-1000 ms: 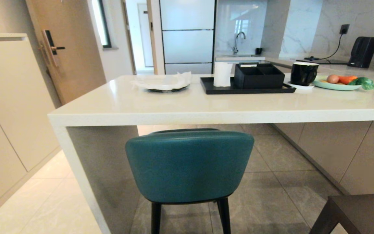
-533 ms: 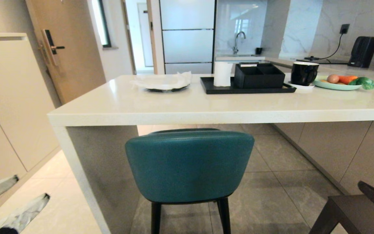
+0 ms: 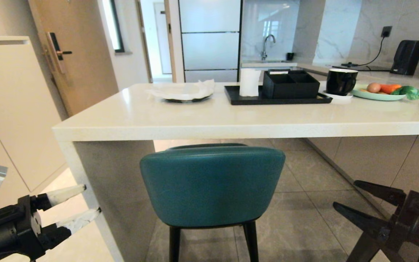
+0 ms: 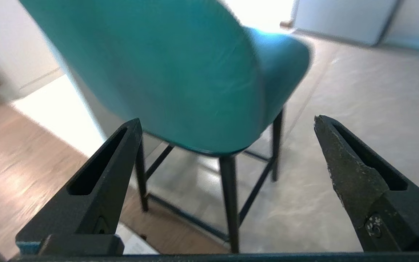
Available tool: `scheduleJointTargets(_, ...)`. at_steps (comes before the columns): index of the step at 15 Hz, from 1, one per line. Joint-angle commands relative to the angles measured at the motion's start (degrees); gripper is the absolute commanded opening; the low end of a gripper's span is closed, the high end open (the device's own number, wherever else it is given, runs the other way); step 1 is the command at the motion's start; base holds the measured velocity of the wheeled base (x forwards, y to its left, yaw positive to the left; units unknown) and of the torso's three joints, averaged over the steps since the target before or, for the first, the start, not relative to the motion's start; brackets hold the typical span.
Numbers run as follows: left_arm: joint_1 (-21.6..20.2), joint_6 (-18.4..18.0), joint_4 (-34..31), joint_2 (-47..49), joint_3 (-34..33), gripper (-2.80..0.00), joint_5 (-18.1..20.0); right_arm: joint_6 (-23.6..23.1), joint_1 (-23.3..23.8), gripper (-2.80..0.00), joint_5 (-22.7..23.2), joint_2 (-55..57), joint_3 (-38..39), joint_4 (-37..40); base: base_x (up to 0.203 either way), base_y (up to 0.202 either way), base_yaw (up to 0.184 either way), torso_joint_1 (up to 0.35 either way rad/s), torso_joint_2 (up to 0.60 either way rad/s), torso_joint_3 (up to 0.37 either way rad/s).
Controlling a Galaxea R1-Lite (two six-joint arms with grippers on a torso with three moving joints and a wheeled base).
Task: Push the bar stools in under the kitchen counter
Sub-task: Pull the blue chair out from under the dining table
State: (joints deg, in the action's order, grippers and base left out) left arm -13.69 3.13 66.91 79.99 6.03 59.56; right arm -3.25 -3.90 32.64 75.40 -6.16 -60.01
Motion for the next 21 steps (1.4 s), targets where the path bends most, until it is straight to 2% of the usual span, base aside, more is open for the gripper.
scheduleJointTargets(1, -3.06, -1.28, 11.8, 17.91, -1.69, 0.0, 4.95, -0.42, -1.36, 0.0, 1.21, 15.29, 2.14, -10.09, 0.0, 0.0, 0.0, 0.0, 0.0, 0.0)
scheduleJointTargets(4, -2.03, -2.47, 19.34, 28.68, -1.05, 0.0, 6.67, -0.85, -4.36, 0.0, 1.87, 27.46, 2.85, -23.0, 0.0, 0.0, 0.0, 0.0, 0.0, 0.0)
scheduleJointTargets(6, 0.35, -2.5, 20.52, 31.62, 3.92, 0.0, 6.31, -0.88, -6.18, 0.0, 1.93, 33.32, 1.32, -26.62, 0.0, 0.0, 0.0, 0.0, 0.0, 0.0)
scheduleJointTargets(9, 6.18, -2.35, 20.74, 36.44, 10.37, 0.0, 1.5, -0.71, -6.71, 0.0, 1.59, 37.16, -4.79, -27.61, 0.0, 0.0, 0.0, 0.0, 0.0, 0.0)
scheduleJointTargets(11, 8.23, -2.34, 20.76, 39.39, 13.64, 0.0, -1.17, -0.63, -6.67, 0.0, 1.33, 39.54, -7.78, -27.65, 0.0, 0.0, 0.0, 0.0, 0.0, 0.0)
scheduleJointTargets(15, 8.59, -2.08, 20.76, 43.14, 17.88, 0.0, -2.19, 0.08, -6.23, 0.0, 1.25, 43.15, -14.81, -27.65, 0.0, 0.0, 0.0, 0.0, 0.0, 0.0)
scheduleJointTargets(18, 8.83, -2.08, 20.76, 43.41, 18.29, 0.0, -2.17, 0.57, -6.21, 0.0, 1.65, 45.07, -19.76, -27.65, 0.0, 0.0, 0.0, 0.0, 0.0, 0.0)
scheduleJointTargets(19, 9.18, -1.93, 20.76, 43.41, 18.81, 0.0, -2.15, 1.07, -6.25, 0.0, 2.3, 45.18, -20.93, -27.65, 0.0, 0.0, 0.0, 0.0, 0.0, 0.0)
scheduleJointTargets(21, 9.74, -1.47, 20.76, 43.55, 19.72, 0.0, -2.03, 1.34, -6.84, 0.0, 7.02, 44.94, -21.33, -27.65, 0.0, 0.0, 0.0, 0.0, 0.0, 0.0)
